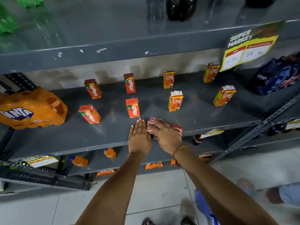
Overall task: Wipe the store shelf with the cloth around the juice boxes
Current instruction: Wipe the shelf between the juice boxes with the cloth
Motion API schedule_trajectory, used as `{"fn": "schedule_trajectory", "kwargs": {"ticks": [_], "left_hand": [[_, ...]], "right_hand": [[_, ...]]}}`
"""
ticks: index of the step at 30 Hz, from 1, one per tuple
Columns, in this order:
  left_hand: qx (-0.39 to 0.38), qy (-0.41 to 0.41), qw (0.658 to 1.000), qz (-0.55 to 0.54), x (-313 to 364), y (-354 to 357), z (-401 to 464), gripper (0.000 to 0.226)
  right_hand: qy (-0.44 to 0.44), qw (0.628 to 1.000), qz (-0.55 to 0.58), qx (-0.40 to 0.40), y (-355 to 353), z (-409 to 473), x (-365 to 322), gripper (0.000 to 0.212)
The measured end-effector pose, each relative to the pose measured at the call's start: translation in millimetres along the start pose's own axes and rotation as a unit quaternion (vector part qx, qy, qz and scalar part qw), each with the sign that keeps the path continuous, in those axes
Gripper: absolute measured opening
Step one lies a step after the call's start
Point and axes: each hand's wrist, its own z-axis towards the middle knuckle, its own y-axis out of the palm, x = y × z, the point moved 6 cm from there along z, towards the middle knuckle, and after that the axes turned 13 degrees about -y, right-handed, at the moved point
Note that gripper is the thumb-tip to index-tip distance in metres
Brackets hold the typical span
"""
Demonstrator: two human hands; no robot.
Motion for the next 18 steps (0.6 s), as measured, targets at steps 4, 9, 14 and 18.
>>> {"fn": "schedule_trajectory", "kwargs": {"ticks": [4,9,14,18], "left_hand": [[0.047,-0.015,0.999,0.000,6,-1,1,0.061],[0.054,-0.040,0.998,-0.008,33,-1,2,0.062],[0.044,-0.022,0.999,-0.016,83,7,3,0.062],[0.041,0.003,0.999,-0.012,120,15,-1,0.063]], "right_hand": [[-0.020,1.000,0.009,0.012,-2,-1,19,0.063],[0.000,0.999,-0.039,0.002,-19,-19,64,0.067],[0.039,0.995,-0.087,-0.016,-37,-50,117,0.066],[0.090,0.989,-0.115,-0.039,-51,-81,162,0.064]]}}
